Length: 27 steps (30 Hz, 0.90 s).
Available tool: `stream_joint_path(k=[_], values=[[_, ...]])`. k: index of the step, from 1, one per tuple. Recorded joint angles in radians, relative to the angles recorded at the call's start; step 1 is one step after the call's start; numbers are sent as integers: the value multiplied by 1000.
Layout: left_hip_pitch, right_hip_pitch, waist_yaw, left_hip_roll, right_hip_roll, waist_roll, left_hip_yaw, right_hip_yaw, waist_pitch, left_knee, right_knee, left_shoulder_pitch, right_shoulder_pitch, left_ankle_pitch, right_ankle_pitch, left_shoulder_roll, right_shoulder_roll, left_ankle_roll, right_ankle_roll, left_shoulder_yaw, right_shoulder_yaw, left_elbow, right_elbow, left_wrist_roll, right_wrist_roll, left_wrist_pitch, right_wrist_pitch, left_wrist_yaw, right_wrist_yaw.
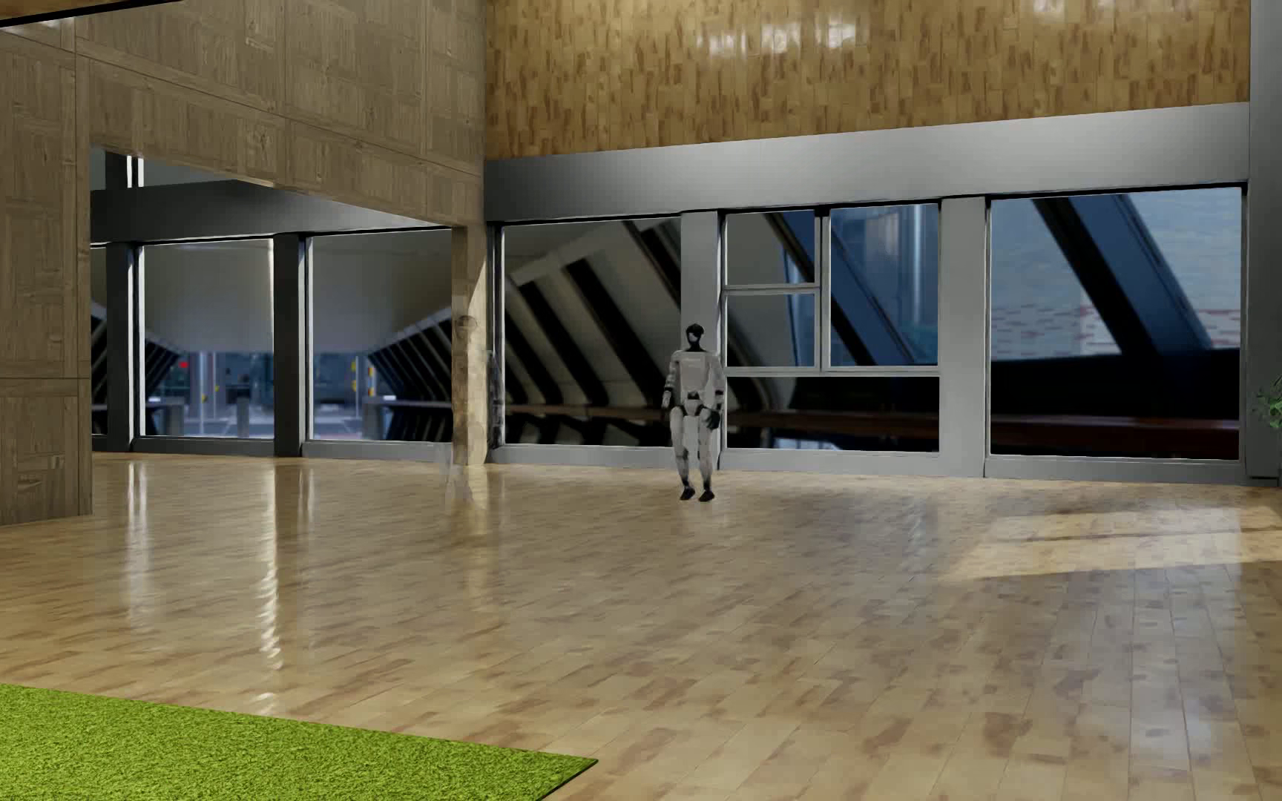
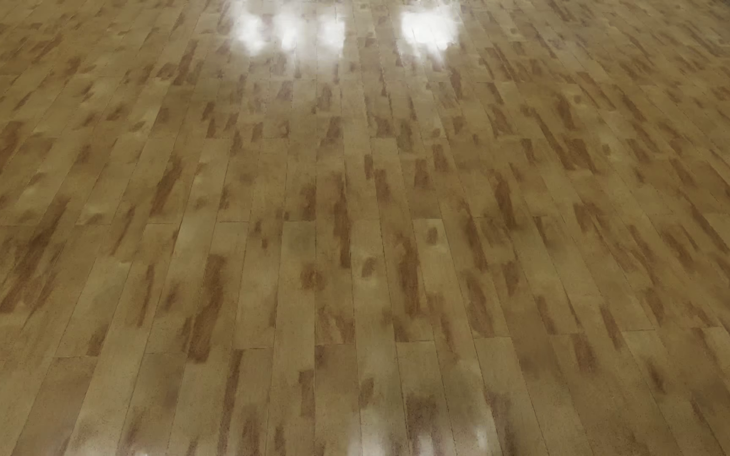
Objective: Go forward
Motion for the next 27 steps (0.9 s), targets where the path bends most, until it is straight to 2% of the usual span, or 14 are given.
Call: stream_joint_path(k=[5,7,9,10,12,14,18,20,21,23,24,27], values=[[-7,-70,-16,-22,-4,-1,0,0,1,-2,108,23,34,8,-17,7,-12,0,0,-27,-34,47,-33,0,0,0,0,0,0],[8,-153,-33,-28,-8,1,0,0,24,11,270,29,43,8,62,8,-17,0,0,-39,-46,57,-32,0,0,0,0,0,0],[29,-298,-59,-32,-18,1,0,0,50,23,535,31,52,-5,182,11,-20,0,0,-39,-56,51,-22,0,0,0,0,0,0],[40,-378,-74,-35,-23,-2,0,0,61,27,667,31,60,-14,198,15,-19,0,0,-34,-60,44,-18,0,0,0,0,0,0],[62,-495,-116,-32,-34,-6,0,0,79,30,778,23,92,-27,147,24,-12,0,0,-21,-65,36,-6,0,0,0,0,0,0],[84,-547,-148,-19,-36,2,0,0,89,30,646,6,132,-29,123,27,-6,0,0,-1,-51,31,26,0,0,0,0,0,0],[131,-535,-153,-12,-36,2,0,0,87,28,159,-17,188,-28,126,39,11,0,0,36,54,-34,123,0,0,0,0,0,0],[158,-524,-151,-1,-54,4,0,0,83,32,54,-16,202,-24,127,39,21,0,0,61,93,-77,157,0,0,0,0,0,0],[172,-525,-146,12,-59,15,0,0,83,35,60,-12,202,-13,169,33,24,0,0,78,102,-95,165,0,0,0,0,0,0],[200,-540,-123,45,-44,56,0,0,80,50,133,14,183,50,292,10,22,0,0,114,96,-110,170,0,0,0,0,0,0],[209,-540,-104,57,-24,80,0,0,76,72,170,37,163,111,304,-1,17,0,0,118,86,-102,165,0,0,0,0,0,0],[118,-441,-66,69,27,121,0,0,63,310,199,103,75,404,205,-12,-9,0,0,31,42,-36,111,0,0,0,0,0,0]])
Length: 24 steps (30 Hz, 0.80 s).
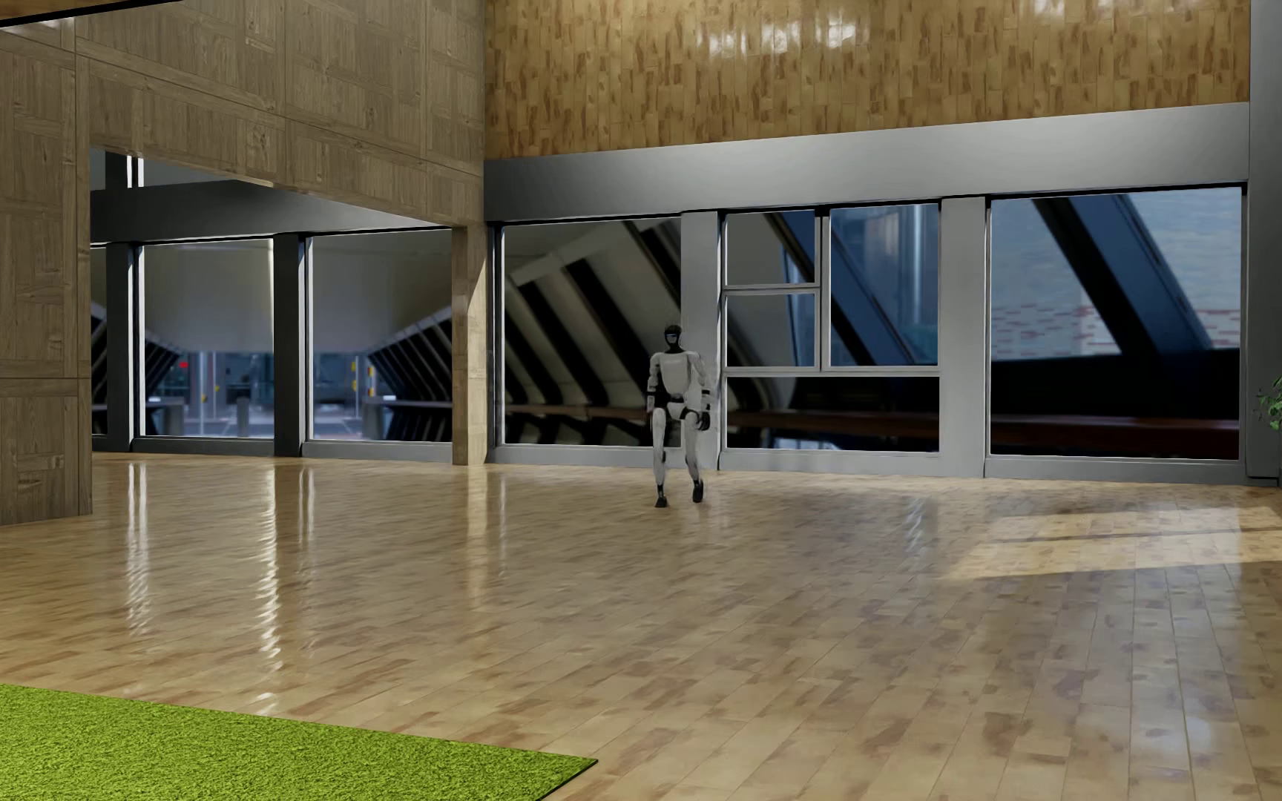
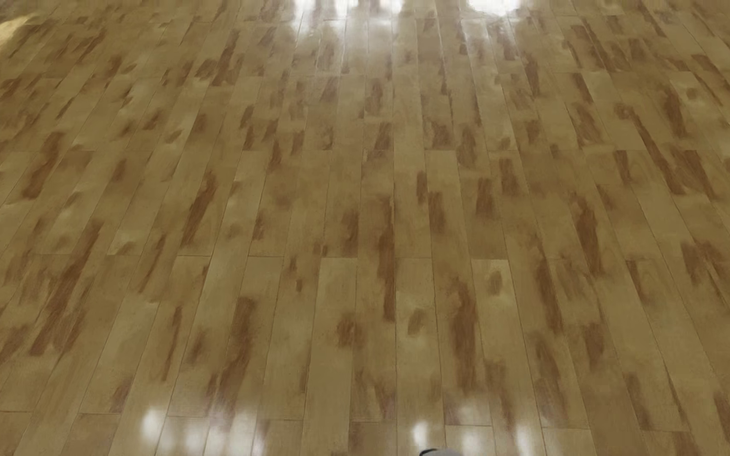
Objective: Go forward
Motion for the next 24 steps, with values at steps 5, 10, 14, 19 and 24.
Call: stream_joint_path(k=[5,10,14,19,24], values=[[-460,248,93,-60,77,25,0,0,24,703,-70,46,-164,-113,-143,-18,-78,0,0,-141,-229,104,-205,0,0,0,0,0,0],[-652,503,211,-65,81,-33,0,0,27,106,-148,68,-271,-16,-266,-18,-93,0,0,-122,-330,153,-344,0,0,0,0,0,0],[-539,643,292,-11,59,-53,0,0,12,-320,-133,37,-277,-237,-320,-16,-71,0,0,-90,-312,143,-372,0,0,0,0,0,0],[-472,614,166,-136,-30,-151,0,0,-21,-214,130,-80,-139,-12,140,16,2,0,0,-140,-220,171,-169,0,0,0,0,0,0],[-219,236,40,-162,-87,-179,0,0,-20,-262,646,-195,35,-224,-27,91,14,0,0,45,-88,-54,55,0,0,0,0,0,0]])
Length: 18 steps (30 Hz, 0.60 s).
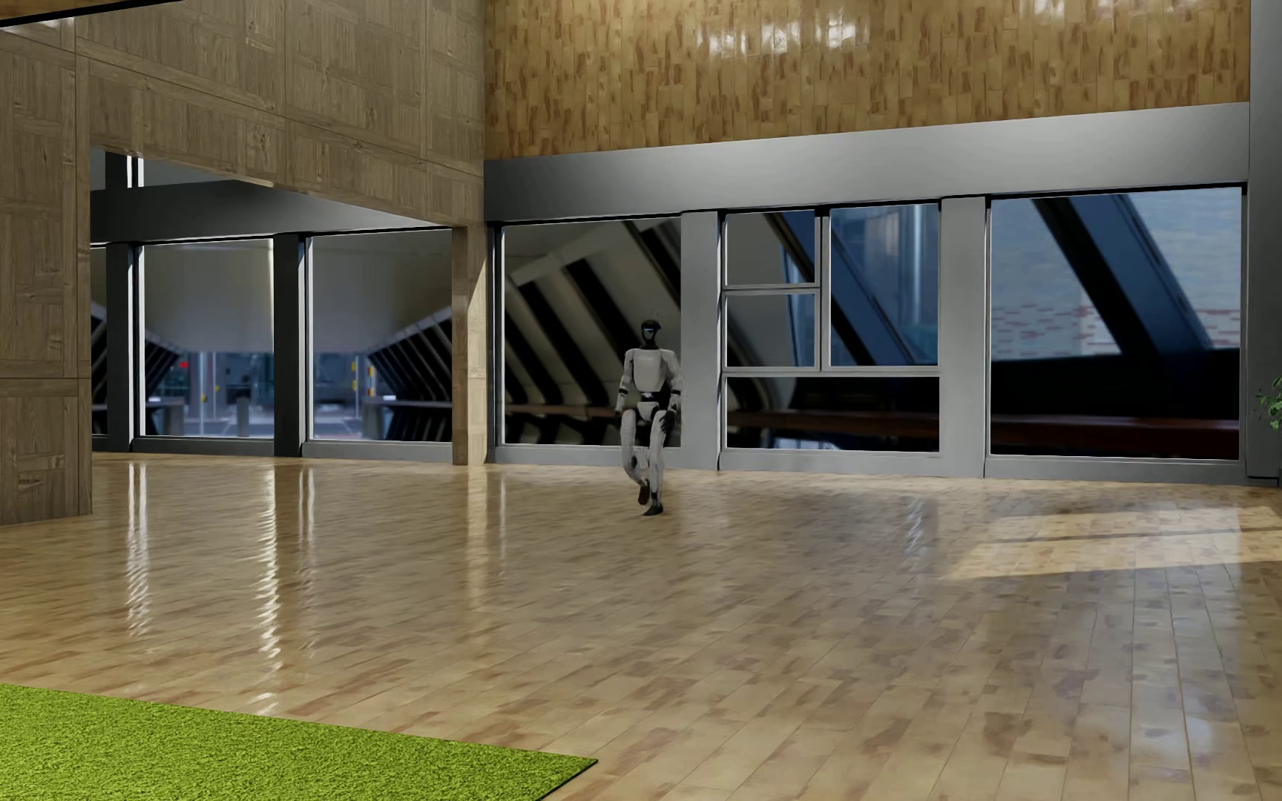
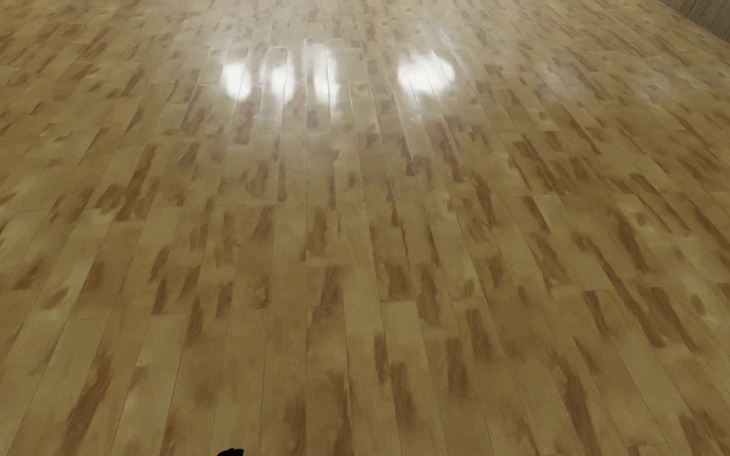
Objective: Go forward
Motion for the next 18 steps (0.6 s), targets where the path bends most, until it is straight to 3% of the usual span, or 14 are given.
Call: stream_joint_path(k=[2,5,8,10,12,14,16,18], values=[[89,-132,-50,13,15,10,0,0,-1,-16,-42,-33,71,-70,-98,10,2,0,0,117,18,-86,32,0,0,0,0,0,0],[200,-235,-116,39,32,29,0,0,2,-34,-392,-69,142,-149,-89,-1,8,0,0,228,58,-181,38,0,0,0,0,0,0],[285,-215,-159,56,4,24,0,0,3,-33,-772,-78,148,-189,-82,-15,32,0,0,202,96,-234,47,0,0,0,0,0,0],[324,-200,-167,74,-15,25,0,0,-2,-10,-830,-54,125,-181,-64,-35,42,0,0,135,111,-228,39,0,0,0,0,0,0],[355,-191,-151,106,-4,54,0,0,-14,35,-758,12,94,-118,76,-65,40,0,0,67,56,-176,10,0,0,0,0,0,0],[339,-155,-104,143,40,103,0,0,-29,154,-698,109,65,40,141,-95,22,0,0,6,-34,-66,-53,0,0,0,0,0,0],[228,-63,-55,175,80,141,0,0,-29,400,-683,192,35,238,72,-103,-14,0,0,-71,-105,90,-145,0,0,0,0,0,0],[50,43,-14,194,120,169,0,0,-14,710,-702,252,-18,263,-8,-92,-56,0,0,-127,-170,220,-207,0,0,0,0,0,0]])
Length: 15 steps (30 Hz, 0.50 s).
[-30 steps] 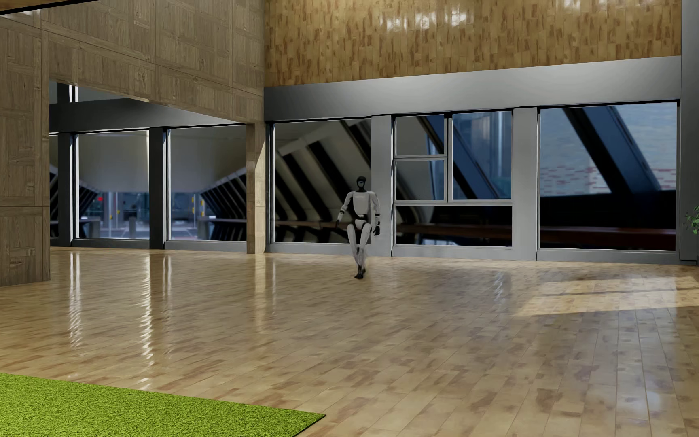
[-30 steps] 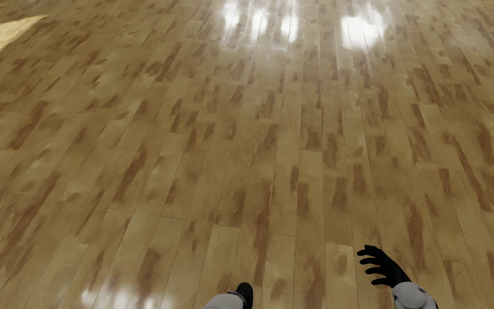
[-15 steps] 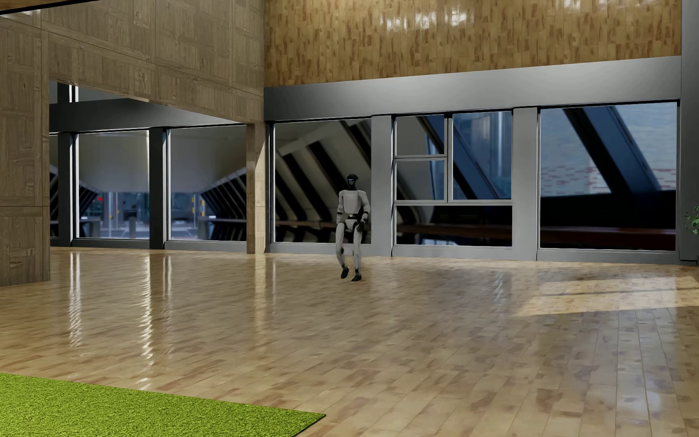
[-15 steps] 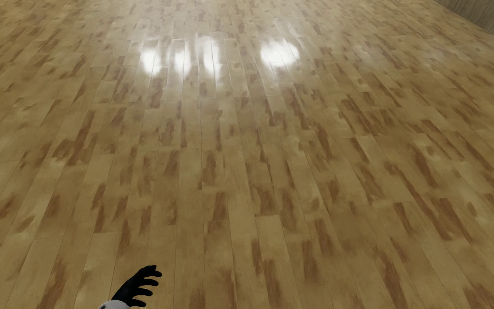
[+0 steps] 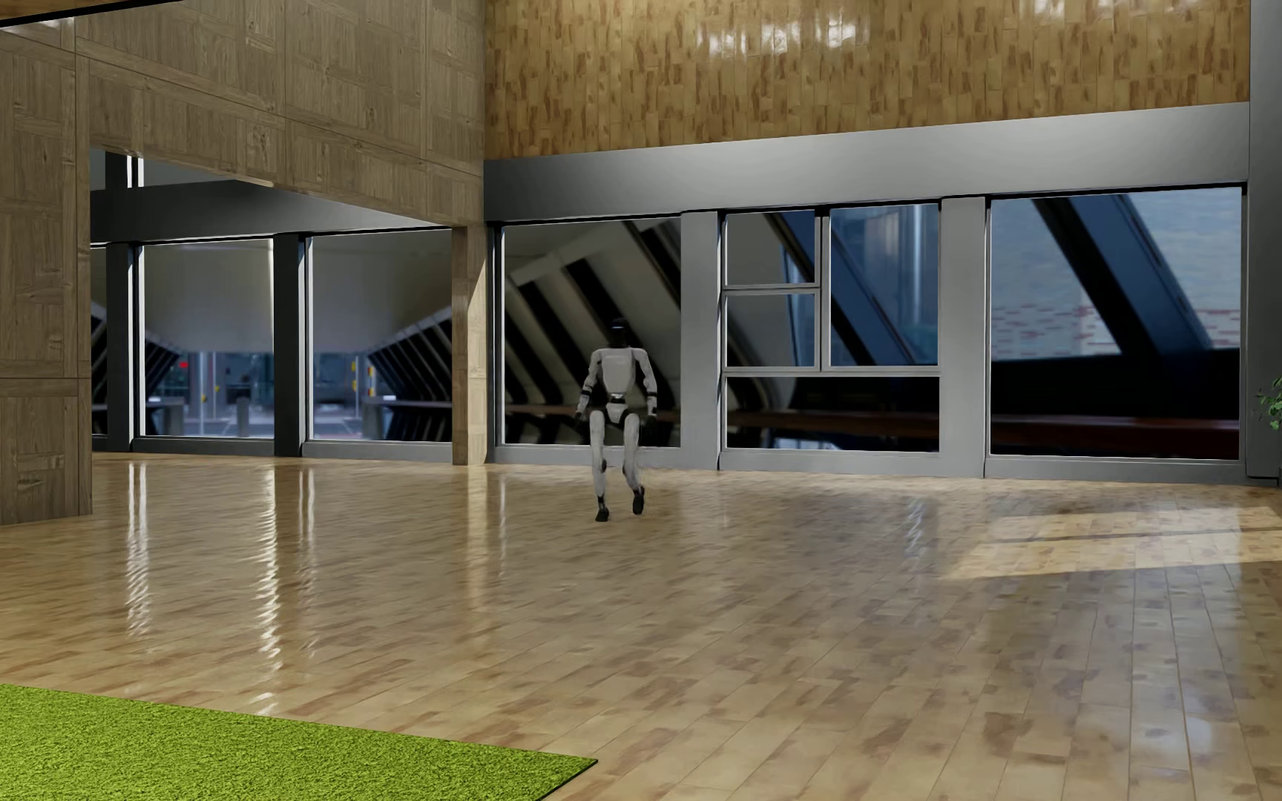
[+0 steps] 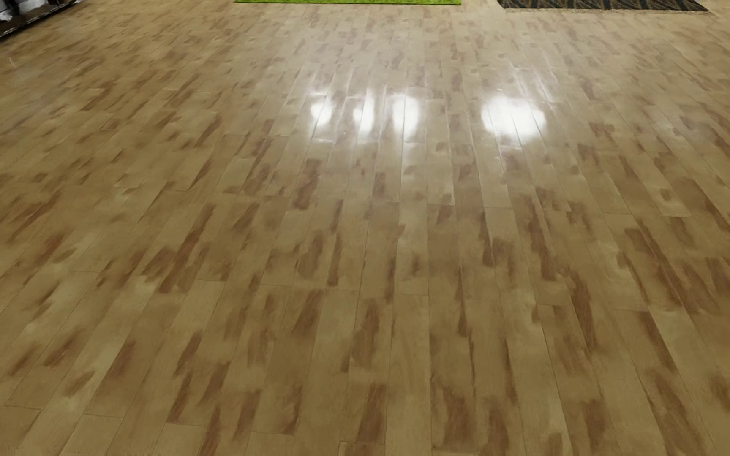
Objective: Go forward
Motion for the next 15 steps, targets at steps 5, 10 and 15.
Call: stream_joint_path(k=[5,10,15], values=[[-323,200,166,-37,38,17,0,0,20,9,-39,128,-164,-58,-108,46,-81,0,0,27,-128,95,-14,0,0,0,0,0,0],[-343,357,274,-23,64,59,0,0,-11,-692,-86,210,-202,-149,-247,2,-133,0,0,89,-157,-22,-131,0,0,0,0,0,0],[-342,412,271,-2,39,33,0,0,-37,-775,-46,128,-163,-216,-256,-55,-49,0,0,1,-141,3,-73,0,0,0,0,0,0]])
